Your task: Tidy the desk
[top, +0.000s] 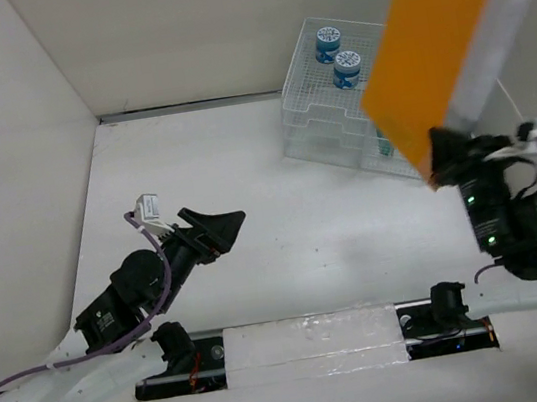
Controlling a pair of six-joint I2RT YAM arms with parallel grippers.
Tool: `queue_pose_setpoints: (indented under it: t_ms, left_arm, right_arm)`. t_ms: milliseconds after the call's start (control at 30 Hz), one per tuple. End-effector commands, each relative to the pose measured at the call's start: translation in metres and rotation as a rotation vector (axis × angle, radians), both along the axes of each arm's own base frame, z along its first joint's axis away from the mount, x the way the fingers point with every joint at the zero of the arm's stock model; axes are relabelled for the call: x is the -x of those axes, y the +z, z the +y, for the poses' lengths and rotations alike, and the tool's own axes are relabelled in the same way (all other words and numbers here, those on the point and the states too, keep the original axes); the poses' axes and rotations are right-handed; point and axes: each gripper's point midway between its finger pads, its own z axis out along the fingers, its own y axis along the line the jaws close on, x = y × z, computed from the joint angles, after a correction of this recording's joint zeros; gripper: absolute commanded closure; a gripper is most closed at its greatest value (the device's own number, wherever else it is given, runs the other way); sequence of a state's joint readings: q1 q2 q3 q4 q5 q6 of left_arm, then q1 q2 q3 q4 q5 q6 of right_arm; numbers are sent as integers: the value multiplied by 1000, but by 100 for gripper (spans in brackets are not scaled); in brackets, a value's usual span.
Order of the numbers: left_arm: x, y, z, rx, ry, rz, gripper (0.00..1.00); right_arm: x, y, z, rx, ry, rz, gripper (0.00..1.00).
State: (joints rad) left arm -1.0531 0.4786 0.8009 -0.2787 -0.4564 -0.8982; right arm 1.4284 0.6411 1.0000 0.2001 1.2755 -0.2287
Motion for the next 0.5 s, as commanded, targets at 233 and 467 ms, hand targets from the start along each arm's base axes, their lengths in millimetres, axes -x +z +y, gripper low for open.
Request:
queue_pose_setpoints:
  t_ms: [233, 467]
  left_arm:
    - [0, -7, -21, -43, -80, -66, 21]
    - [0, -21, -27, -72, -104, -81, 20]
  right_arm:
    - [-18, 125, -130, 26, -574, -217, 100]
    - [-83, 122, -120, 337, -654, -202, 100]
